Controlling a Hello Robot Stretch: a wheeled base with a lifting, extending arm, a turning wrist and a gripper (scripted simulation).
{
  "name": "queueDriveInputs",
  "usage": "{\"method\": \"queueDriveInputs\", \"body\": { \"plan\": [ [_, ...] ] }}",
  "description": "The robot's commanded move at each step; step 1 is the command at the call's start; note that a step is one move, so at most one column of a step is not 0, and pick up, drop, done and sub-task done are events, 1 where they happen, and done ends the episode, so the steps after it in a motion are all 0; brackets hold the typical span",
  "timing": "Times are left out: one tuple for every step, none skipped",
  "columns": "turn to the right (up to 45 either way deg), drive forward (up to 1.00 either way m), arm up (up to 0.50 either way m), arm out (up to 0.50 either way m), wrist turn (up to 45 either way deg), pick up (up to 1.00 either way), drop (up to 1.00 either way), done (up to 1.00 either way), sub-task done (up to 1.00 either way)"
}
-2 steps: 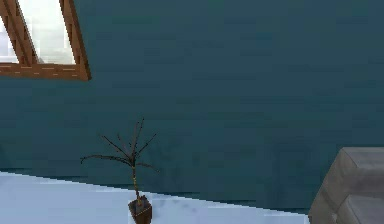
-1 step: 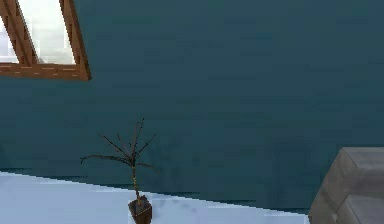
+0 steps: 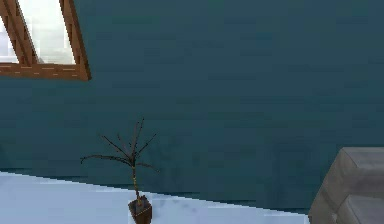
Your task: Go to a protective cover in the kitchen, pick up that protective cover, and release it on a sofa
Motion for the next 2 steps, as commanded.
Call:
{"method": "queueDriveInputs", "body": {
  "plan": [
    [0.0, 0.0, 0.0, 0.0, 45.0, 0.0, 0.0, 0.0, 0.0],
    [0.0, 0.0, 0.0, 0.0, 30.0, 0.0, 0.0, 0.0, 0.0]
  ]
}}
